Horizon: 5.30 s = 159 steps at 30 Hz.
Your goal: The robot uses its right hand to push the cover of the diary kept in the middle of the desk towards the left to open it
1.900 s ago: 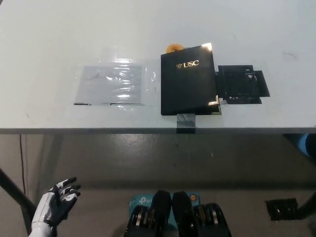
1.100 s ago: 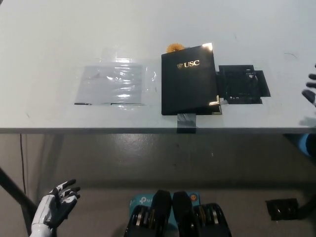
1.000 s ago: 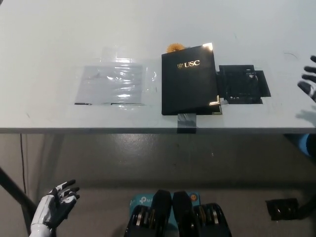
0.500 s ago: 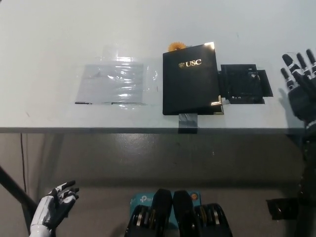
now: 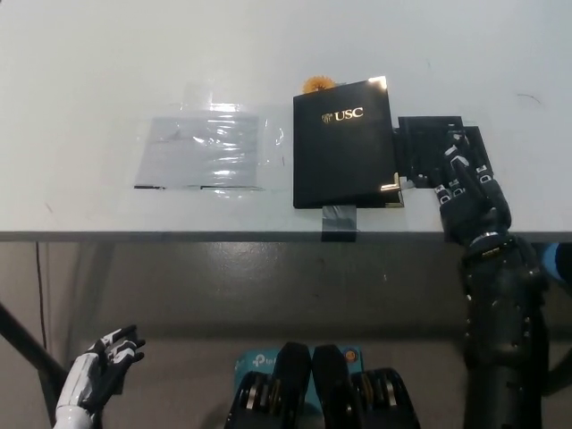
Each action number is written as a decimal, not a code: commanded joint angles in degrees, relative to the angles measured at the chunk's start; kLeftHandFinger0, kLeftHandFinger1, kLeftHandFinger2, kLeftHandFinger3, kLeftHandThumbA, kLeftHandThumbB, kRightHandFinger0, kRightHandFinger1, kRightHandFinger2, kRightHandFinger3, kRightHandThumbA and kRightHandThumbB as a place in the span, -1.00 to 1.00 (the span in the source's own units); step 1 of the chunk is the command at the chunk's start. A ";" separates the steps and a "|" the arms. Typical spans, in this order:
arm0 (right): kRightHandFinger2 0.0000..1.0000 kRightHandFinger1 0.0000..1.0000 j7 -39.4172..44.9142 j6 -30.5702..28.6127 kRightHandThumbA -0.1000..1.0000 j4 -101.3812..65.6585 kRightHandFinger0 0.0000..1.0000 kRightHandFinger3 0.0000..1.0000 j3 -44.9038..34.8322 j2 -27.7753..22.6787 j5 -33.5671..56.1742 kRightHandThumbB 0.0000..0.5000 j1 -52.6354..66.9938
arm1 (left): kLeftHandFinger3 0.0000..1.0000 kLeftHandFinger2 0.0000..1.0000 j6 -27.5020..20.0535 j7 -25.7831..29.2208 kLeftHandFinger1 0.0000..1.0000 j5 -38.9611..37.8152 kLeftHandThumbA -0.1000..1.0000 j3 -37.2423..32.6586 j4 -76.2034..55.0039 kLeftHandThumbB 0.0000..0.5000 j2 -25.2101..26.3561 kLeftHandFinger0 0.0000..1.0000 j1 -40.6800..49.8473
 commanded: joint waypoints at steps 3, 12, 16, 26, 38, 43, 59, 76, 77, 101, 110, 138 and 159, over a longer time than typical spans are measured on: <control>0.97 0.98 1.57 -4.36 1.00 1.09 0.92 1.00 2.02 1.00 1.22 -0.10 -2.48 | 0.53 0.43 -0.07 0.41 0.52 -0.12 0.25 0.15 -1.63 -0.22 0.26 1.00 -0.18; 0.88 0.90 0.12 -3.43 1.00 1.43 0.81 1.00 4.95 3.22 0.57 -0.13 -3.55 | 0.66 0.47 0.18 0.60 0.52 -0.09 0.23 0.16 -1.24 -0.25 0.01 1.00 -0.21; 0.82 0.85 -0.79 -3.11 1.00 1.87 0.76 1.00 6.66 4.47 0.09 -0.13 -4.32 | 0.66 0.46 0.29 0.37 0.52 -0.20 0.24 0.06 -1.54 -0.22 -0.18 1.00 -0.19; 0.87 0.83 -0.61 -3.41 1.00 3.28 0.69 1.00 9.11 5.78 -0.27 -0.12 -5.00 | 0.71 0.51 -0.76 -0.02 0.54 -0.29 0.21 -0.20 -0.93 -0.21 -0.03 1.00 -0.35; 0.91 0.88 -0.32 -4.87 1.00 4.07 0.78 1.00 9.54 9.23 -0.14 -0.19 -1.35 | 0.70 0.42 -0.42 -0.11 0.49 0.73 0.25 -1.53 -0.81 -0.17 0.48 1.00 -1.03; 0.79 0.78 -0.18 -6.01 1.00 4.97 0.71 0.89 11.86 11.43 -1.91 -0.14 -1.97 | 0.76 0.47 0.13 0.00 0.57 0.68 0.22 -1.83 -1.00 -0.23 0.22 1.00 -1.01; 0.77 0.72 0.03 -5.28 1.00 2.76 0.59 0.91 23.26 8.93 -9.63 -0.04 -8.71 | 0.71 0.51 0.17 -0.95 0.61 1.21 0.23 -3.64 -1.16 -0.27 1.64 1.00 -1.22; 0.89 0.78 4.72 -6.22 1.00 7.49 0.66 0.98 38.37 1.26 -22.10 0.09 -9.06 | 0.67 0.50 0.91 -0.87 0.59 1.18 0.25 -4.29 -1.09 -0.25 2.18 1.00 -2.36; 0.90 0.79 5.16 -6.71 1.00 8.24 0.66 0.98 39.79 0.47 -23.67 0.02 -9.08 | 0.66 0.49 0.78 -1.00 0.58 1.31 0.25 -4.49 -0.90 -0.20 2.30 1.00 -2.63; 0.75 0.77 6.83 -17.49 1.00 28.74 0.85 0.51 59.42 0.03 -43.94 0.12 -13.95 | 0.48 0.41 1.49 -1.50 0.46 2.30 0.26 -8.40 -1.11 0.14 2.24 1.00 -4.27; 0.87 0.80 7.82 -15.07 1.00 27.29 0.81 0.95 56.70 -1.99 -44.17 -0.01 -12.50 | 0.60 0.44 1.33 -1.64 0.46 1.92 0.23 -7.57 -1.53 0.15 2.46 1.00 -3.62; 0.92 0.85 3.77 8.27 1.00 -31.63 0.72 1.00 25.26 -14.92 4.84 -0.13 3.18 | 0.65 0.44 0.41 -0.36 0.57 0.45 0.17 -4.01 -1.55 -0.24 1.83 1.00 -1.41; 0.54 0.60 14.82 2.19 1.00 -36.29 0.53 0.75 5.03 -18.95 4.94 0.13 30.24 | 0.66 0.36 0.52 -0.53 0.50 1.33 0.17 -2.37 -1.56 -0.27 1.68 1.00 -1.57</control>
